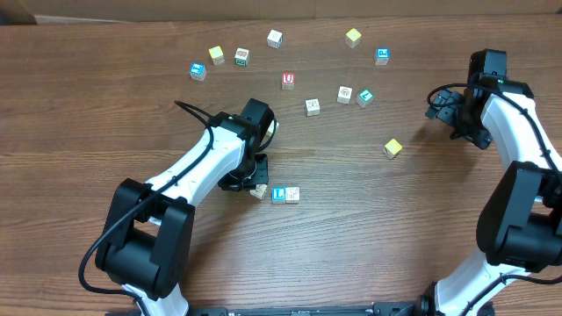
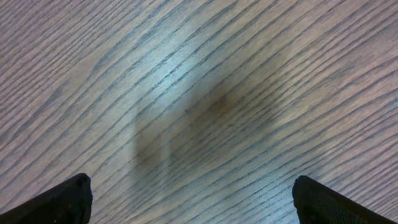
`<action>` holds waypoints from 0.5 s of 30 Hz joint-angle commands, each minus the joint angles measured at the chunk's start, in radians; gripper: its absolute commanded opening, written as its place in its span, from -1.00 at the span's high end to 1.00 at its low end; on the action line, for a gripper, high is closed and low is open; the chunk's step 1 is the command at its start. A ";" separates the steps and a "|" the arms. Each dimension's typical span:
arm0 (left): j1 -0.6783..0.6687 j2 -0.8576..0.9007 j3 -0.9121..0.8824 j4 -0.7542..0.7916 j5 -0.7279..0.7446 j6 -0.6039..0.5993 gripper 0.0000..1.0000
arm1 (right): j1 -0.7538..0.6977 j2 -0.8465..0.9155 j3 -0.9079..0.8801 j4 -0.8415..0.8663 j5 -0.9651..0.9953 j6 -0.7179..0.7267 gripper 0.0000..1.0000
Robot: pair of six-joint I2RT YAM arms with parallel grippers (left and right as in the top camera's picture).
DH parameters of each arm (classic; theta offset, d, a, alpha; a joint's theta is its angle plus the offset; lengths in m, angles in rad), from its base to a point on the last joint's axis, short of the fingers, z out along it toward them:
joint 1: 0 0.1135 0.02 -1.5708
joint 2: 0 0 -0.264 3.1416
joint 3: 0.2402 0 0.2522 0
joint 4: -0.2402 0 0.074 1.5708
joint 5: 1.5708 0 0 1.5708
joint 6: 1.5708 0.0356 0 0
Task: Form a horizontal line
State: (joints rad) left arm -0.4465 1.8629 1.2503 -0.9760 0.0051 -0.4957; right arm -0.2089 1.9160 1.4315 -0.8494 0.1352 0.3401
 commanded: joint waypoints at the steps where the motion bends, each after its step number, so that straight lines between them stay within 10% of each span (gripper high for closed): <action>1: -0.008 0.009 -0.004 -0.004 0.025 -0.006 0.91 | -0.001 -0.021 0.021 0.004 0.006 -0.001 -1.00; 15: -0.009 0.009 -0.004 -0.004 0.055 -0.009 0.92 | -0.001 -0.021 0.021 0.004 0.006 -0.001 -1.00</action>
State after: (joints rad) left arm -0.4503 1.8629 1.2503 -0.9771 0.0376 -0.4957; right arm -0.2089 1.9160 1.4315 -0.8490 0.1352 0.3401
